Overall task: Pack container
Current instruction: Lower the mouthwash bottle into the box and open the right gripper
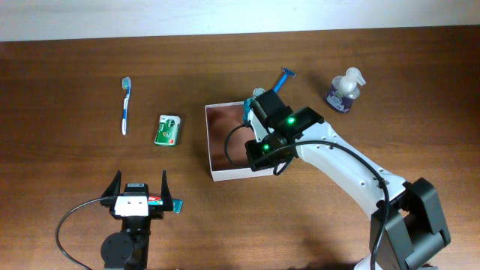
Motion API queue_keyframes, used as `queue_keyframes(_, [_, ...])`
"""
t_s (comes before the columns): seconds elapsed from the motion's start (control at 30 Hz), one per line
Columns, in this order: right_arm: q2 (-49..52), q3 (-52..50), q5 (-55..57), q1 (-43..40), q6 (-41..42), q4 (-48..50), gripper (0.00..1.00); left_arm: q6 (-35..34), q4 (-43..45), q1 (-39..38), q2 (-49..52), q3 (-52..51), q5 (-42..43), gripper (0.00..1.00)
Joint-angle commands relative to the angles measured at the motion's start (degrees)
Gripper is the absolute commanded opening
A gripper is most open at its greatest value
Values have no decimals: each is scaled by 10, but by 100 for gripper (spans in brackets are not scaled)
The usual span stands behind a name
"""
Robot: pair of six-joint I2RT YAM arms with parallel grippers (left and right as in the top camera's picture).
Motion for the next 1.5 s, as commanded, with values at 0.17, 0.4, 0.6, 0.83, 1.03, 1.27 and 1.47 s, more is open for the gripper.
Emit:
queue_keyframes(0.17, [3,-6,5,-23,-36,32,4,11,-4,-2,0,0,-5,99])
queue_keyframes(0.4, [3,-6,46,-53,-51,-10,4,11,-4,-2,0,0,-5,99])
queue_keyframes(0.6, [3,-6,59,-52,-51,-18,4,11,-4,-2,0,0,-5,99])
queue_keyframes(0.83, [3,-6,85,-52,-50,-38,4,11,-4,-2,0,0,-5,99])
queue_keyframes(1.03, [3,-7,85,-52,-50,-52,4,11,-4,-2,0,0,-5,99])
queue_keyframes(1.27, [3,-7,85,-52,-50,-66,4,11,-4,-2,0,0,-5,99])
queue_keyframes(1.47, [3,-7,82,-52,-50,-68,4,11,-4,-2,0,0,-5,100])
